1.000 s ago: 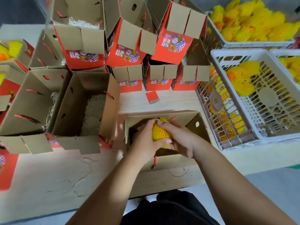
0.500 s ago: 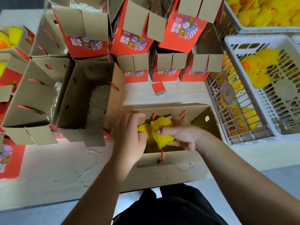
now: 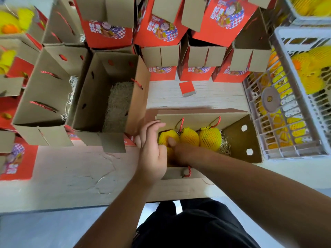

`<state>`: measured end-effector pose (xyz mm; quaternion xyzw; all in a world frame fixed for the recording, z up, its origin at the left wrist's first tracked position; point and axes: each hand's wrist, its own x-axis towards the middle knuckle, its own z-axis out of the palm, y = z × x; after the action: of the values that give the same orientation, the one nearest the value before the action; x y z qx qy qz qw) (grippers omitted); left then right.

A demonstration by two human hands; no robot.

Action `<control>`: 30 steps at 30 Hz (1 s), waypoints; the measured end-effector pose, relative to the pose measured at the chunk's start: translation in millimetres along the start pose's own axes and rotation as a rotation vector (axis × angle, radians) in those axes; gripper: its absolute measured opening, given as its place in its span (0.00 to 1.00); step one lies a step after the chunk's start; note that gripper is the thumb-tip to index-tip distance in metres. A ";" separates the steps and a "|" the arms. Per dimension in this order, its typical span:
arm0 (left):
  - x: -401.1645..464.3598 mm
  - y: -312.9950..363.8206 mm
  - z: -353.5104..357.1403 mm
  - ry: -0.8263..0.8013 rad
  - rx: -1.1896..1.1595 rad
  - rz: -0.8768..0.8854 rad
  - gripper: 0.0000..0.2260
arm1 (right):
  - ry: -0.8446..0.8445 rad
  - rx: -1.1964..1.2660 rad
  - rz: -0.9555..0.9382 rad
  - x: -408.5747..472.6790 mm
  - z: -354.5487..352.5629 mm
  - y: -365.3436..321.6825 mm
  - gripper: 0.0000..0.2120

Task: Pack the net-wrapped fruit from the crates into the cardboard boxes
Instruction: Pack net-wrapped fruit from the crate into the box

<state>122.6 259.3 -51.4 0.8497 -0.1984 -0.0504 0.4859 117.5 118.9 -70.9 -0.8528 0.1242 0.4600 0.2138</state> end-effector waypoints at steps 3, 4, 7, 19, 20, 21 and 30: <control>7.6 7.5 -2.2 -0.035 0.095 -0.016 0.30 | 0.035 -0.090 -0.054 -3.9 -9.2 -4.3 0.30; 10.9 11.9 -3.2 -0.035 0.160 -0.004 0.30 | 0.073 -0.096 -0.070 -9.0 -13.6 -3.0 0.26; 25.1 31.6 -0.4 -0.020 0.259 0.090 0.24 | 0.249 0.077 -0.133 -38.6 -24.8 14.3 0.19; 73.6 187.6 178.8 -0.292 -0.335 0.219 0.09 | 1.151 0.762 -0.238 -164.4 -78.2 209.0 0.06; 79.0 203.7 201.3 -0.328 -0.361 0.210 0.09 | 1.211 0.785 -0.200 -168.7 -83.1 234.1 0.05; 85.7 219.1 225.0 -0.365 -0.366 0.205 0.08 | 1.257 0.811 -0.161 -171.2 -87.9 259.9 0.05; 166.7 278.3 382.7 -0.402 0.501 0.442 0.11 | 0.984 0.612 0.144 -111.1 -154.0 463.5 0.21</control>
<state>88.5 -238.5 1.8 0.8520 -0.4742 -0.0599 0.2138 -19.8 -360.1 -19.2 -0.8549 0.3941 -0.0338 0.3358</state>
